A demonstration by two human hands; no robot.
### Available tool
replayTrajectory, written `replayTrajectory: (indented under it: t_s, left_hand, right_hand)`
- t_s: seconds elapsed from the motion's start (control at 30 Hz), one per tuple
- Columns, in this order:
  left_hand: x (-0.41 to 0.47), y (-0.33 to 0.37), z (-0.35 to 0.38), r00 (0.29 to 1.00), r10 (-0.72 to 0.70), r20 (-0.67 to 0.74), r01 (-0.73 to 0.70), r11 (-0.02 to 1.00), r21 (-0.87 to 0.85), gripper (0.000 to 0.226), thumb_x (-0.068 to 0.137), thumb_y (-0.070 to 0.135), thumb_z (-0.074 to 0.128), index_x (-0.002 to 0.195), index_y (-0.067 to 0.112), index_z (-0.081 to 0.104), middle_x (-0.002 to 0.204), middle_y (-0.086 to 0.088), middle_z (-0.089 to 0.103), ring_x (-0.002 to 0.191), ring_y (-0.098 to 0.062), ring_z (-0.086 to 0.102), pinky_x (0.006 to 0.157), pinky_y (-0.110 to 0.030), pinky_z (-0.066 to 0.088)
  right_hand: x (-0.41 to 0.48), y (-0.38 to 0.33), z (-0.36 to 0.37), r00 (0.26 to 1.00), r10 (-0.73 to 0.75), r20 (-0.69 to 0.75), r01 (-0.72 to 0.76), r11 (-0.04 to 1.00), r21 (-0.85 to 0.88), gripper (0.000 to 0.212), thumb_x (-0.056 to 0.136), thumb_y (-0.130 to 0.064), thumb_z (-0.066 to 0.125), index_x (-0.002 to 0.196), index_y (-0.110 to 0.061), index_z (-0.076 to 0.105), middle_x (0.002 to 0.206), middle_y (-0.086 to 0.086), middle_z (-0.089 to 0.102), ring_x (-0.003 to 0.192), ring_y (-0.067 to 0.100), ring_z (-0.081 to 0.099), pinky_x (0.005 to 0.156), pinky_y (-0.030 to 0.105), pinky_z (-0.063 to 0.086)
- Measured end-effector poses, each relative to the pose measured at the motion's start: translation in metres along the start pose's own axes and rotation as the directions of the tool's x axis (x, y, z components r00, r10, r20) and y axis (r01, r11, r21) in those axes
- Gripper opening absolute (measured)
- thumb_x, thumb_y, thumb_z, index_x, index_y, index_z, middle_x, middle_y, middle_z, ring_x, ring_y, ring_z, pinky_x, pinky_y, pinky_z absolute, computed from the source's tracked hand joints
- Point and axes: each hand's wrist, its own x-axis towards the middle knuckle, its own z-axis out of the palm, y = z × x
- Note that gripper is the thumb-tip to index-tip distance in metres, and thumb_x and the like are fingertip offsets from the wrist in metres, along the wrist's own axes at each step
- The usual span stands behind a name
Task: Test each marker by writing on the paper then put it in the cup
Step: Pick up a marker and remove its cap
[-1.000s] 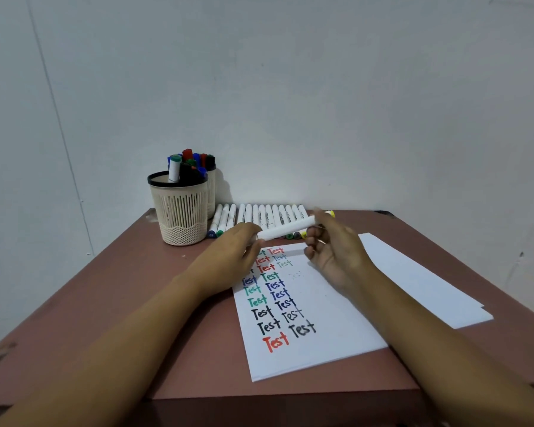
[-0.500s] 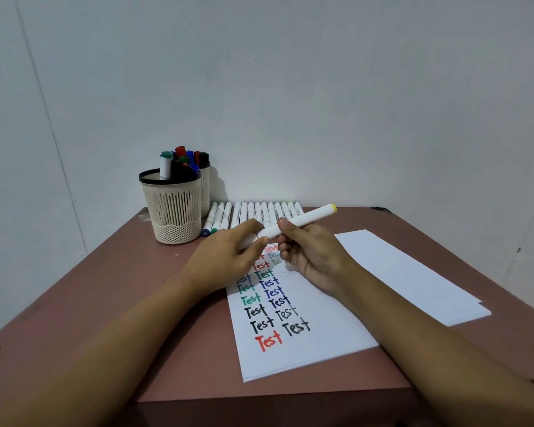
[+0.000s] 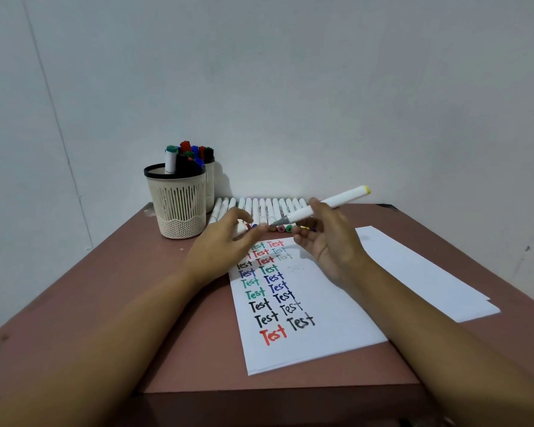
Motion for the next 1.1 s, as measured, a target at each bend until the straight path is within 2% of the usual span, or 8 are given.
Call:
replayTrajectory:
  t_s: [0.13,0.23,0.33,0.4,0.47,0.63,0.9,1.1]
  left_hand:
    - [0.006,-0.007,-0.001,0.991,-0.135,0.003,0.133,0.970,-0.203,0.029,0.099,0.028,0.035,0.109,0.015,0.059,0.094,0.006,0.058,0.096,-0.014,0.052,0.077,-0.027,0.037]
    - [0.009,-0.010,-0.002,0.984,-0.177,-0.013,0.170,0.960,-0.221,0.032,0.098,0.016,0.031,0.113,0.013,0.060,0.095,0.004,0.053,0.097,-0.012,0.047,0.074,-0.022,0.035]
    - [0.010,-0.012,-0.002,0.979,-0.201,-0.021,0.194,0.964,-0.182,0.035,0.098,0.017,0.032,0.123,0.013,0.056,0.108,-0.002,0.054,0.106,-0.016,0.049,0.083,-0.025,0.034]
    - [0.011,-0.014,-0.002,0.979,-0.201,-0.019,0.196,0.969,-0.150,0.036,0.098,0.018,0.035,0.127,0.014,0.054,0.117,-0.004,0.057,0.104,-0.015,0.051,0.083,-0.025,0.037]
    - [0.012,-0.016,-0.002,0.981,-0.193,-0.004,0.191,0.976,-0.101,0.035,0.097,0.020,0.040,0.129,0.016,0.053,0.113,-0.007,0.059,0.088,-0.010,0.051,0.073,-0.023,0.039]
    - [0.012,-0.016,-0.002,0.982,-0.188,0.018,0.188,0.981,-0.038,0.040,0.093,0.023,0.052,0.132,0.013,0.049,0.124,-0.008,0.055,0.108,-0.017,0.051,0.084,-0.023,0.036]
    - [0.012,-0.017,-0.002,0.980,-0.192,0.052,0.194,0.980,-0.047,0.026,0.089,0.023,0.060,0.112,0.012,0.061,0.102,0.001,0.061,0.089,-0.010,0.055,0.064,-0.016,0.038]
    - [0.012,-0.017,-0.003,0.980,-0.183,0.078,0.185,0.982,-0.027,0.023,0.088,0.025,0.062,0.108,0.014,0.062,0.099,0.002,0.061,0.091,-0.013,0.057,0.074,-0.024,0.041]
  right_hand:
    - [0.004,-0.002,-0.005,0.999,0.048,0.006,-0.049,0.998,0.050,0.006,0.096,-0.012,0.046,0.100,-0.010,0.044,0.080,0.019,0.062,0.067,0.027,0.066,0.057,0.028,0.057]
    - [0.006,0.001,-0.007,0.999,0.020,0.033,-0.015,0.990,-0.144,0.019,0.091,-0.002,0.053,0.083,-0.015,0.043,0.070,0.011,0.060,0.062,0.019,0.057,0.051,0.023,0.047]
    - [0.008,0.007,-0.009,0.997,-0.072,0.001,0.065,0.895,-0.442,0.027,0.085,0.002,0.059,0.069,-0.015,0.044,0.052,0.003,0.050,0.051,0.014,0.040,0.045,0.023,0.030]
    - [0.007,0.011,-0.008,0.995,-0.093,-0.018,0.069,0.838,-0.541,0.027,0.083,0.002,0.062,0.066,-0.013,0.047,0.053,0.007,0.048,0.047,0.015,0.039,0.041,0.020,0.030]
    - [0.005,0.014,-0.007,0.995,-0.096,-0.020,0.065,0.799,-0.598,0.027,0.081,0.003,0.063,0.065,-0.013,0.047,0.053,0.006,0.046,0.044,0.015,0.041,0.040,0.020,0.034]
    - [0.002,0.015,-0.005,0.996,-0.084,-0.003,0.061,0.751,-0.658,0.026,0.077,0.005,0.061,0.063,-0.010,0.045,0.054,0.009,0.044,0.044,0.018,0.044,0.040,0.021,0.038]
    - [0.001,0.016,-0.003,0.997,-0.071,0.043,0.082,0.745,-0.662,0.024,0.078,0.007,0.061,0.065,-0.008,0.048,0.060,0.013,0.049,0.040,0.014,0.046,0.042,0.022,0.042]
    - [0.001,0.017,-0.003,0.993,-0.111,0.036,0.105,0.709,-0.697,0.023,0.076,0.007,0.061,0.066,-0.008,0.048,0.062,0.014,0.049,0.047,0.020,0.049,0.042,0.021,0.042]
